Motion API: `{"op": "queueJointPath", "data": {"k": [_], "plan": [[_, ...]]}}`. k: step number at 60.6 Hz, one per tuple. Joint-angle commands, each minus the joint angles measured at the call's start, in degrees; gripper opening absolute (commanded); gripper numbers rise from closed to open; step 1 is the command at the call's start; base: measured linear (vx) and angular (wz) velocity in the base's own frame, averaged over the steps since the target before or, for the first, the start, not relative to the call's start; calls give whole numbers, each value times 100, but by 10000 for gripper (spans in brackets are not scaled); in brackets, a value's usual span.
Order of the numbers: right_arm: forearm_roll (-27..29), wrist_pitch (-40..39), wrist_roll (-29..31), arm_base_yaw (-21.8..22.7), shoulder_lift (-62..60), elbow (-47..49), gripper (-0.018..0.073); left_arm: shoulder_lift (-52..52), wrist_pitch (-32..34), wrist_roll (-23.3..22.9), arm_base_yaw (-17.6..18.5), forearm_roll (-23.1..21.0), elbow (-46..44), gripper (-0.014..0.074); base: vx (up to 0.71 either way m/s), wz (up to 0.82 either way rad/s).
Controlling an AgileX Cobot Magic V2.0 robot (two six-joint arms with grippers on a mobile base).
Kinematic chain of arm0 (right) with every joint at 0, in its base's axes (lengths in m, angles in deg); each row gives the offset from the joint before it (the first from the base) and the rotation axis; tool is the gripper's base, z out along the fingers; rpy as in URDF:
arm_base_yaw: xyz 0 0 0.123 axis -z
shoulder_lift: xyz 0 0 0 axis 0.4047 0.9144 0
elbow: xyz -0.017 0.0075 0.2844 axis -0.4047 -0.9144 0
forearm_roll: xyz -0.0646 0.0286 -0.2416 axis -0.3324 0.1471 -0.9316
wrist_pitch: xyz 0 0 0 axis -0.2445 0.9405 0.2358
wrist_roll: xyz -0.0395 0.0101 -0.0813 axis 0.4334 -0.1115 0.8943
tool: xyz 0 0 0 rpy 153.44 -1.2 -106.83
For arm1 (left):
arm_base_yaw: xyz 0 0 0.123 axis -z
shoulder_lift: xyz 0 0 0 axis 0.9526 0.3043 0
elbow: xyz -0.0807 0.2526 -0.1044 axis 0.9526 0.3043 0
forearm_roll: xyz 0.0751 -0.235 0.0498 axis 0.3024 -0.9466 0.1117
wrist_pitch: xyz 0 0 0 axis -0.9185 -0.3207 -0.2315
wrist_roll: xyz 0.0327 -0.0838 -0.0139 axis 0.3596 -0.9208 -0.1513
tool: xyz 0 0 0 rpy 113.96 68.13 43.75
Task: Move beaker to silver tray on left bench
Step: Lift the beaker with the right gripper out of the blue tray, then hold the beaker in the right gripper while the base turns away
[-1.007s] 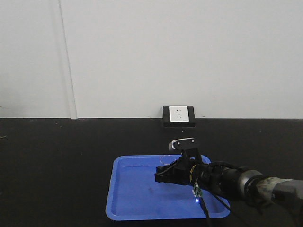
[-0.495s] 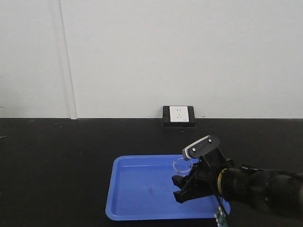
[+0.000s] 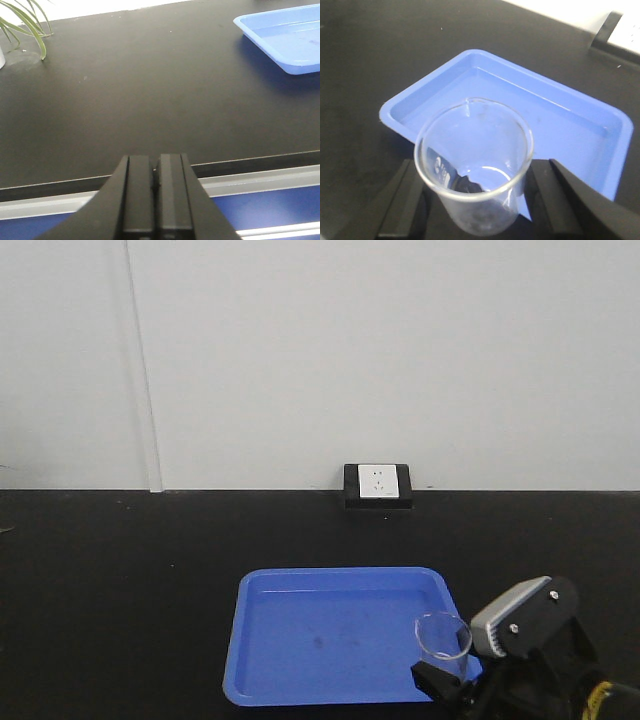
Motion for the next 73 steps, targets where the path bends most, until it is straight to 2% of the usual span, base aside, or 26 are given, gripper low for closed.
{"op": "queueJointPath", "data": {"k": [1,10,40,73], "plan": [[383,-321,422,17,-632,-170,-14,-42,430,-10,25,-16,114,1,0,0],[539,-321,494,17,-1509,-646,-14,-42,430,-10,25,-16,114,1,0,0],[540,44,452,17,-3954,-1726,-14,-42,430,-10,25,-16,114,1,0,0],[540,117,452,17,-4284,-1811,-14,-42,430,-10,25,-16,114,1,0,0]]}}
